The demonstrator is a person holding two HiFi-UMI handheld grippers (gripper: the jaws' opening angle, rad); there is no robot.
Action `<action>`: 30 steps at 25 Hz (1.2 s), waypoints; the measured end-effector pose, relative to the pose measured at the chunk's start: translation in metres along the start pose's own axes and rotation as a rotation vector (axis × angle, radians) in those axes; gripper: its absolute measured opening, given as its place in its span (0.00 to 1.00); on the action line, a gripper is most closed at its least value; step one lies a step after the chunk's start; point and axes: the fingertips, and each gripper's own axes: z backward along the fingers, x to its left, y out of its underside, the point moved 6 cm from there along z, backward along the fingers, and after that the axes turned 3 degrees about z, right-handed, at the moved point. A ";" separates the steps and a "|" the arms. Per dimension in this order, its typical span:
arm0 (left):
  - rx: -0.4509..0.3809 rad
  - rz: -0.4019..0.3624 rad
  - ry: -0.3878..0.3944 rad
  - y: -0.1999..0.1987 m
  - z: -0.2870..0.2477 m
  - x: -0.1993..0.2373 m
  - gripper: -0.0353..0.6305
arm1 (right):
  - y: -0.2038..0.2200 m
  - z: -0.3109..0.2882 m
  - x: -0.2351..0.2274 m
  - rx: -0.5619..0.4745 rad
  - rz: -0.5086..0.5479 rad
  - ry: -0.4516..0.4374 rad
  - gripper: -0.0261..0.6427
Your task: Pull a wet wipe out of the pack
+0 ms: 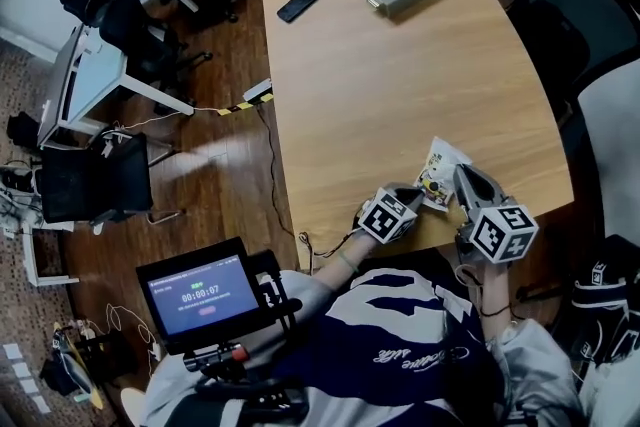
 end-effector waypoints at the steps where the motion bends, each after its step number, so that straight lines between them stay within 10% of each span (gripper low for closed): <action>1: -0.003 0.002 0.005 0.000 0.001 0.000 0.06 | -0.001 0.007 0.002 -0.018 -0.008 0.009 0.05; 8: -0.086 0.111 0.072 -0.002 0.017 -0.001 0.06 | 0.018 0.034 0.014 -0.051 -0.037 0.063 0.05; 21: -0.337 0.054 0.205 -0.034 0.113 0.007 0.06 | 0.049 0.040 0.067 -0.098 -0.092 0.163 0.05; 30: -0.327 -0.038 0.304 0.019 0.187 0.025 0.05 | 0.083 0.017 0.154 -0.116 -0.091 0.221 0.05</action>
